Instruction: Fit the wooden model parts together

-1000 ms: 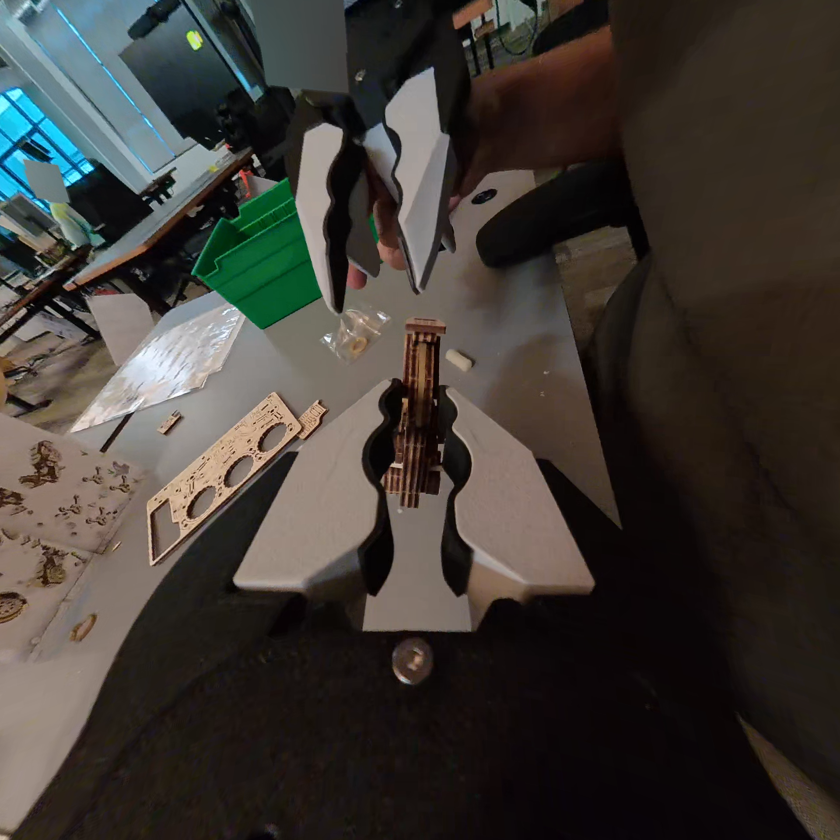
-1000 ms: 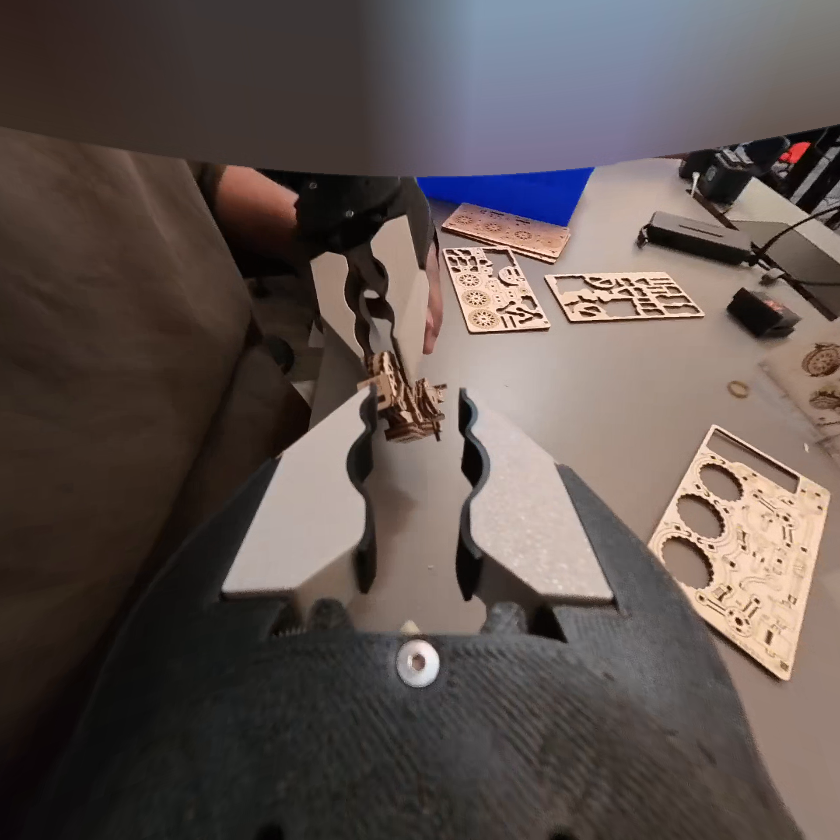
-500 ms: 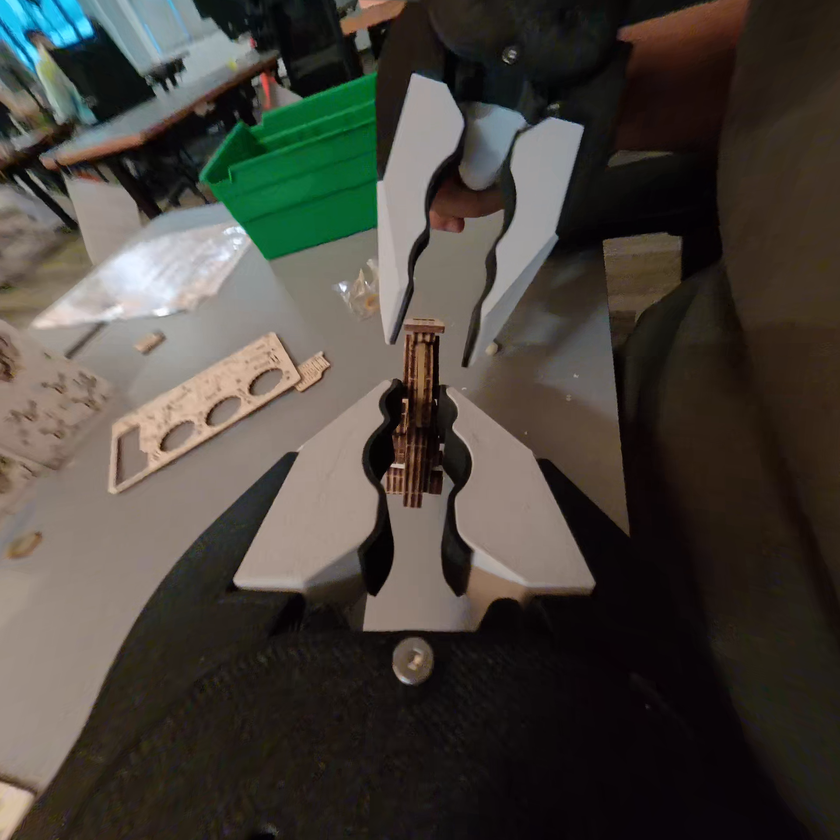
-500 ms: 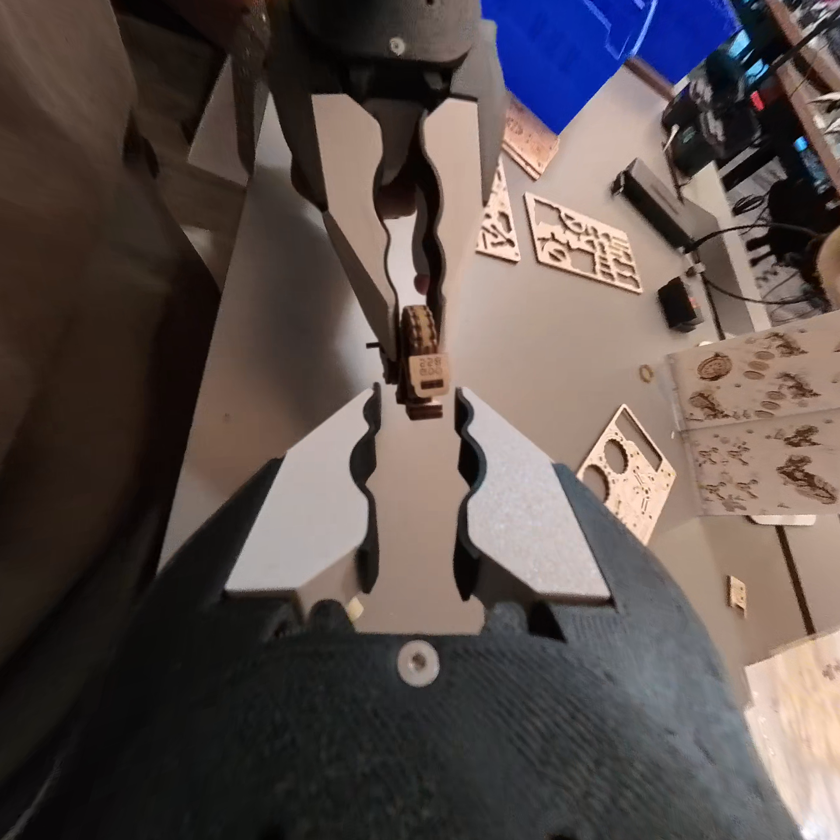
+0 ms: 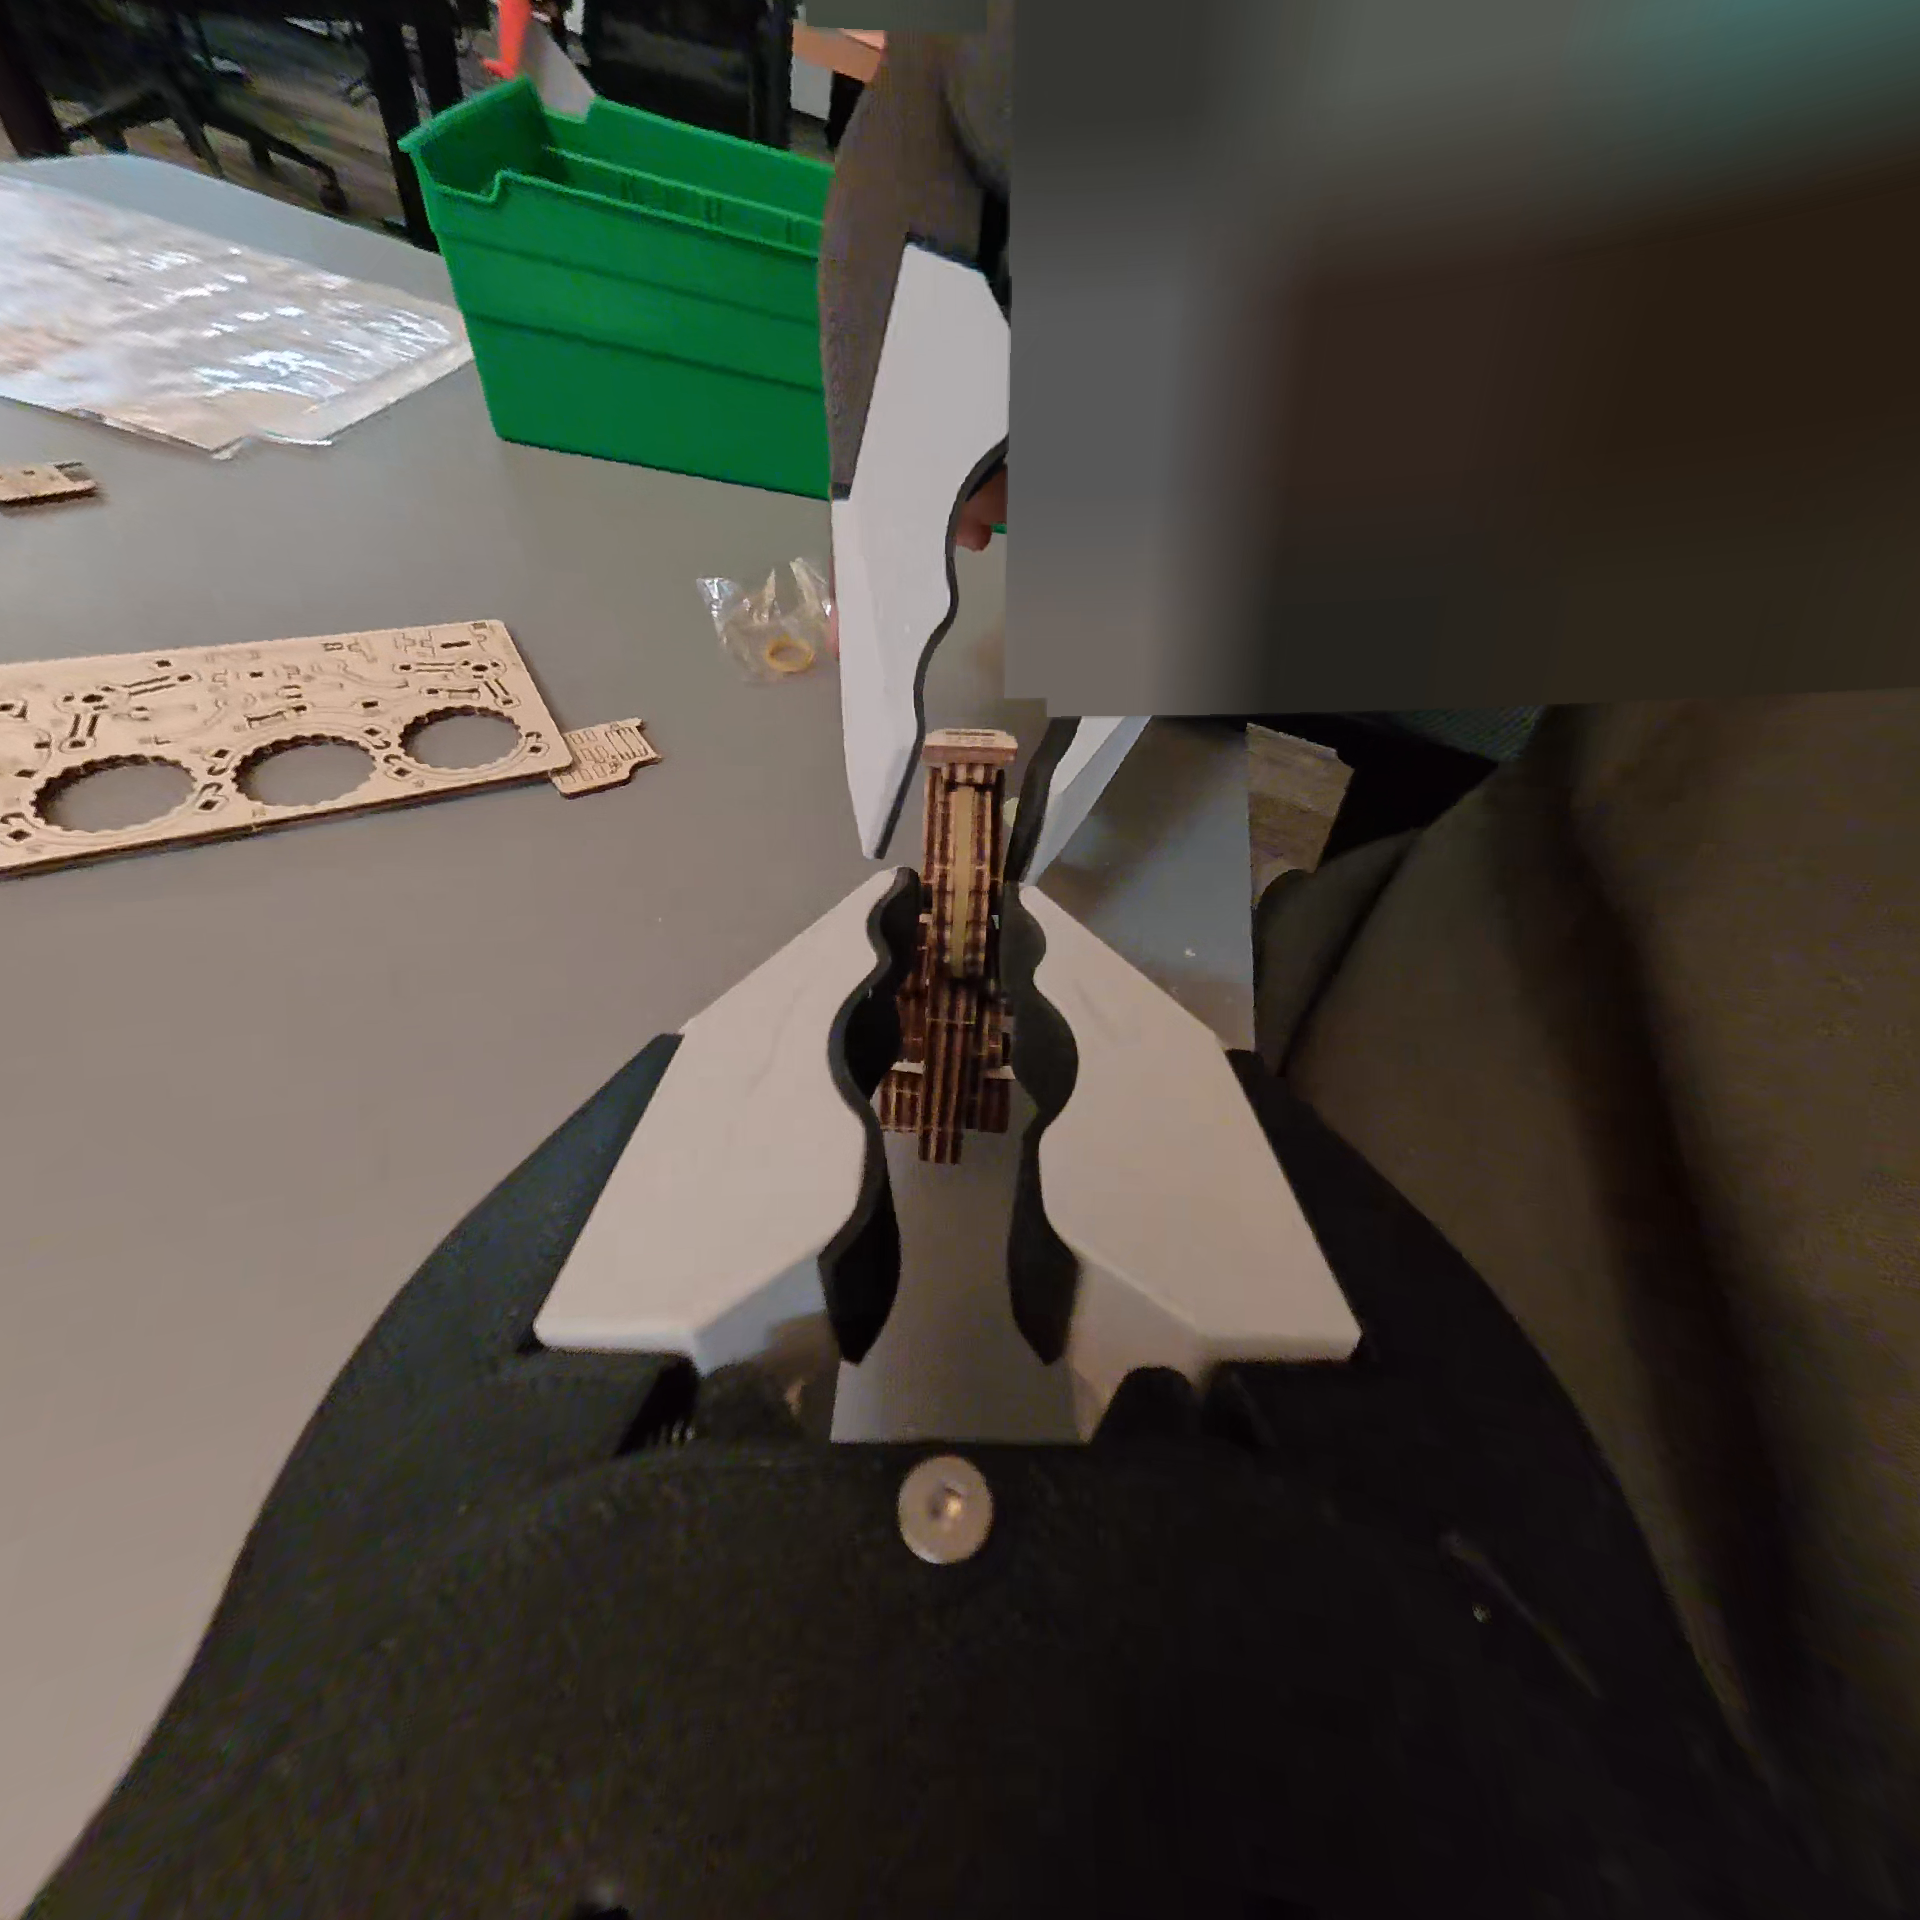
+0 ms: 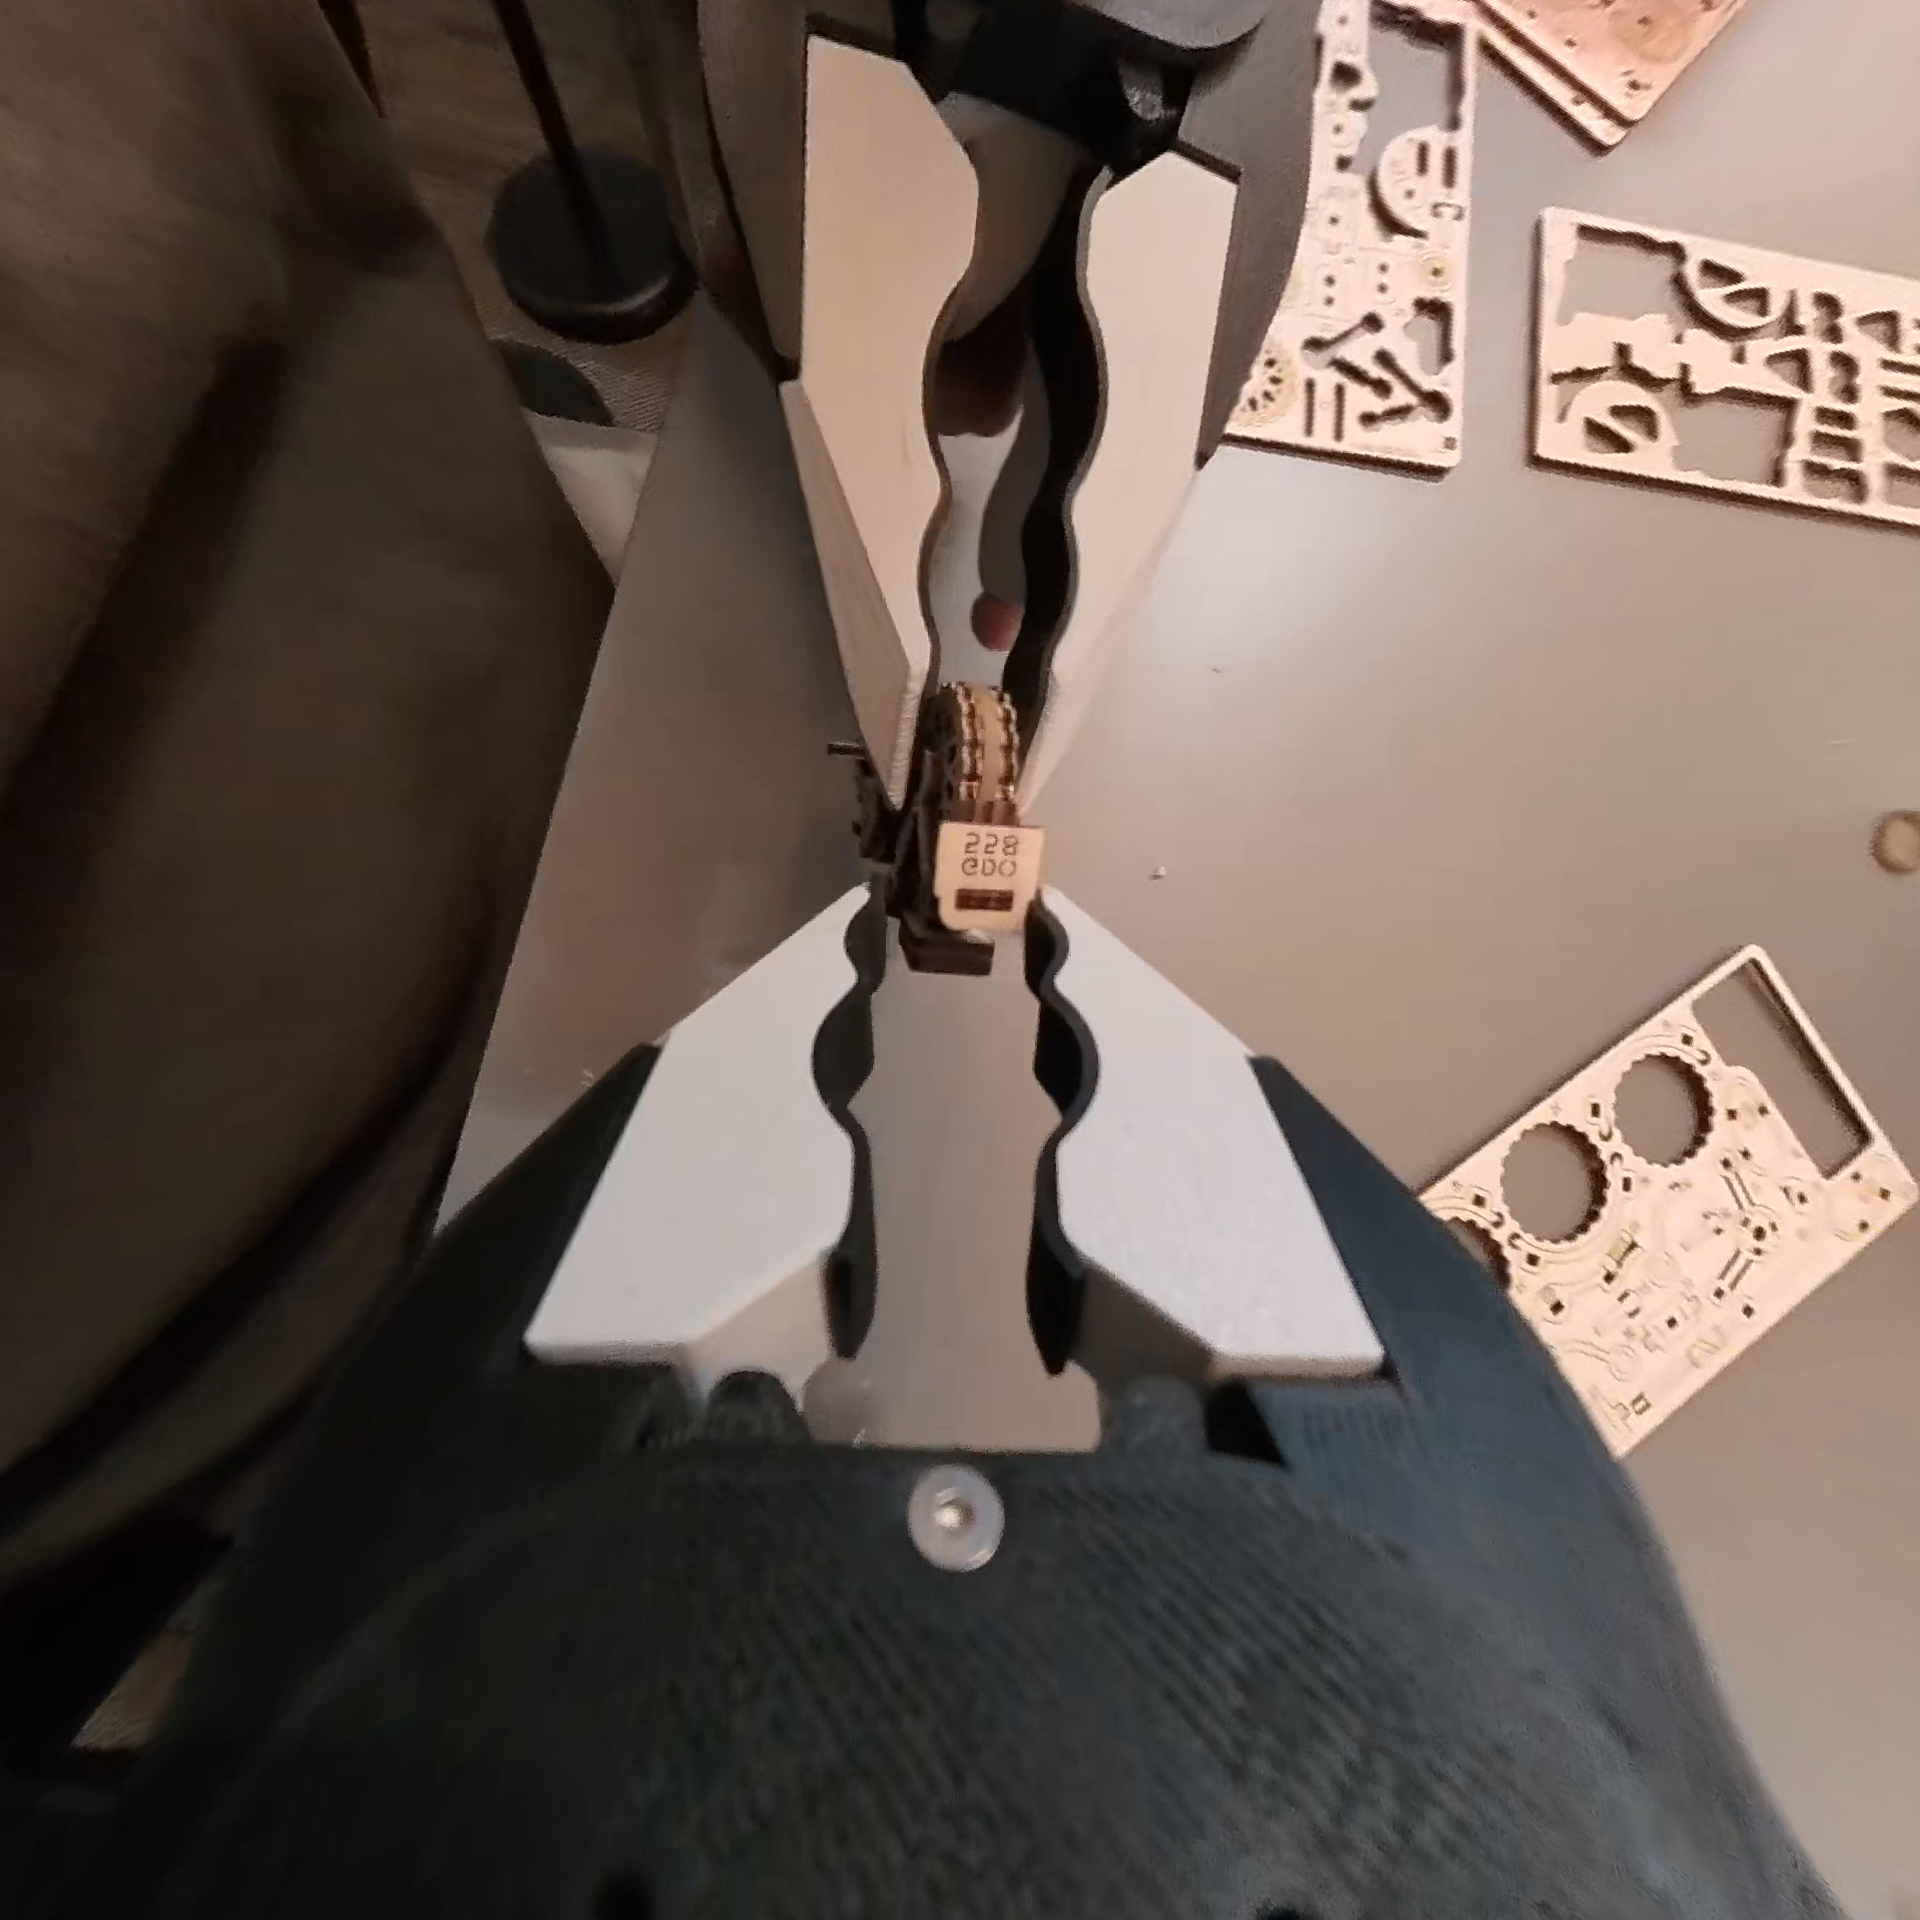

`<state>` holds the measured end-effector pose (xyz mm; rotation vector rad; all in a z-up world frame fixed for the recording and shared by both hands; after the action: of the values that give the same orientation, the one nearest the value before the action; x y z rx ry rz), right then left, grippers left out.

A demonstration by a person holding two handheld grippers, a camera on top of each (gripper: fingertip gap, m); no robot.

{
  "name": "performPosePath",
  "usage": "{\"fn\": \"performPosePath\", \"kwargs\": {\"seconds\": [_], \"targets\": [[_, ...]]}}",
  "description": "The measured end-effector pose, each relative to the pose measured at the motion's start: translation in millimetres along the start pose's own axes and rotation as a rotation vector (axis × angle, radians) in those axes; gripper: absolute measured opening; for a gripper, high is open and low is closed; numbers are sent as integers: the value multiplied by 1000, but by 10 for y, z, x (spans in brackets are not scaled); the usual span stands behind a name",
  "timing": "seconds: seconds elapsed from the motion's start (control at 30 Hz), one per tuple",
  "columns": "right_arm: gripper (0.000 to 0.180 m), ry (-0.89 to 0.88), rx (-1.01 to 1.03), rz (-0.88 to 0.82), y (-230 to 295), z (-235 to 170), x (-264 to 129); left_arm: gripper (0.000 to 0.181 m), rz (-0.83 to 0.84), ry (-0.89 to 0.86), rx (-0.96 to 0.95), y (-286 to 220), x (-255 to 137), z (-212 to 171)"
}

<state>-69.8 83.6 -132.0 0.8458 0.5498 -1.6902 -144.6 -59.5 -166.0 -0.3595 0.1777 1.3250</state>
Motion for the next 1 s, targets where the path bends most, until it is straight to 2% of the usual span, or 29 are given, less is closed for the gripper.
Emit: {"fn": "performPosePath", "kwargs": {"seconds": [0.33,1.0], "targets": [[17,52,56,165,-44,40,13,13,-26,-2,30,-51,3,12],[15,33,161,190,-81,32,4,13,-40,-7,-22,-23,5,-1]]}}
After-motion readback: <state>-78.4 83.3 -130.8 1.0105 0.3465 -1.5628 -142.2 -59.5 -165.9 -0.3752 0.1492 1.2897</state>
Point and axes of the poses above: each gripper's, where its closed fingertips meet, x out along the fingers, z out of its top, y = z × x across the jaws, the point moved 10 cm from there along -x, back along the fingers, and after that the axes turned 12 degrees about z, right-handed, at the moved point
